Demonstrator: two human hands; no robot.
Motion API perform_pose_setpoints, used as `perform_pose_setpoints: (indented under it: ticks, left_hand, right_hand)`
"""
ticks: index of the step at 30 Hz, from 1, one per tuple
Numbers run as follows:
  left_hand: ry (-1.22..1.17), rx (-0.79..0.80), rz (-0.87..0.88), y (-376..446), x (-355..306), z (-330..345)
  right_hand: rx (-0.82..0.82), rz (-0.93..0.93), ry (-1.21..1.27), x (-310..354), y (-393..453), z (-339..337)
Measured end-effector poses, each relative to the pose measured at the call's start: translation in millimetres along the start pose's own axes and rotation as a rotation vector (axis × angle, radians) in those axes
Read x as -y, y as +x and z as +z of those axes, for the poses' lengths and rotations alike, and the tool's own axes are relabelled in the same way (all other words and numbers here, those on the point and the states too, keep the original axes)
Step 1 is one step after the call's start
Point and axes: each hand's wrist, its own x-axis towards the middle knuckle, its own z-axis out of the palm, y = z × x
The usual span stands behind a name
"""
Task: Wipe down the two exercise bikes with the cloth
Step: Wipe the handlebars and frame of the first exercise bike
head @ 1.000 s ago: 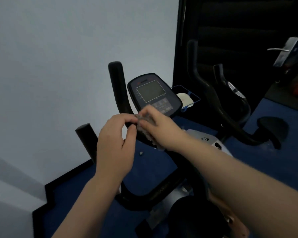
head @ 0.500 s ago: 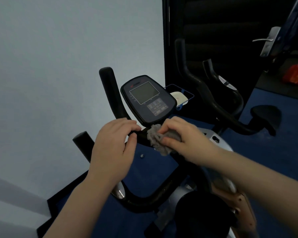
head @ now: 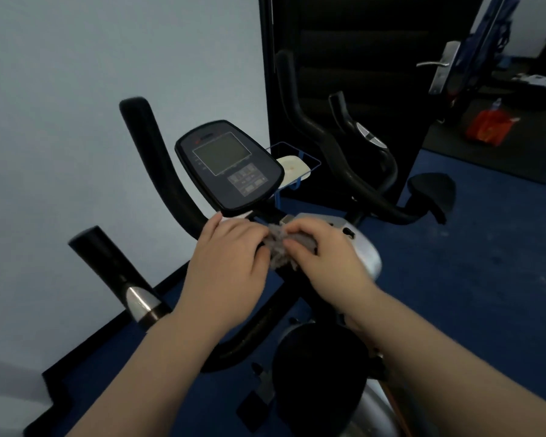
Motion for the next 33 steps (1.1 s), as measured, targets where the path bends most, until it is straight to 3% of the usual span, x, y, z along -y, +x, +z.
perform_pose_setpoints:
  ticks: [6, 10, 12, 15, 20, 26, 29, 33]
  left_hand:
    - [-0.021, -0.049, -0.105, -10.8, -15.1, 14.4]
    - [0.012, -0.053, -0.173, -10.2, -26.8, 23.4]
    - [0.020, -0.061, -0.201, -8.3, -30.3, 24.1]
    - [0.025, -0.056, -0.219, -9.5, -30.9, 24.8]
    - [0.037, -0.099, -0.245, -10.7, -33.4, 30.7]
    - [0.028, -0.109, -0.272, -17.4, -35.7, 35.5]
    - [-0.031, -0.134, -0.284, -14.9, -36.5, 35.9]
    - [-0.145, -0.186, -0.276, -19.5, -31.3, 26.9]
  right_hand:
    - [0.005, -0.022, -0.045, -26.3, -42.7, -34.1]
    - [-0.141, -0.049, -0.348, -20.9, -8.2, -22.3]
    - [-0.103, -0.043, -0.464, -13.8, -7.5, -4.1]
    - [0.021, -0.075, -0.330, -26.8, -17.1, -18.4]
    - [-0.003, -0.139, -0.507, -26.4, 1.4, -17.9]
    - [0.198, -0.101, -0.197, -35.4, -17.8, -51.0]
    - [0.076, -0.163, -0.049, -19.3, 9.6, -39.4]
    - [0.142, -0.261, 0.002, -12.9, -3.4, -11.3]
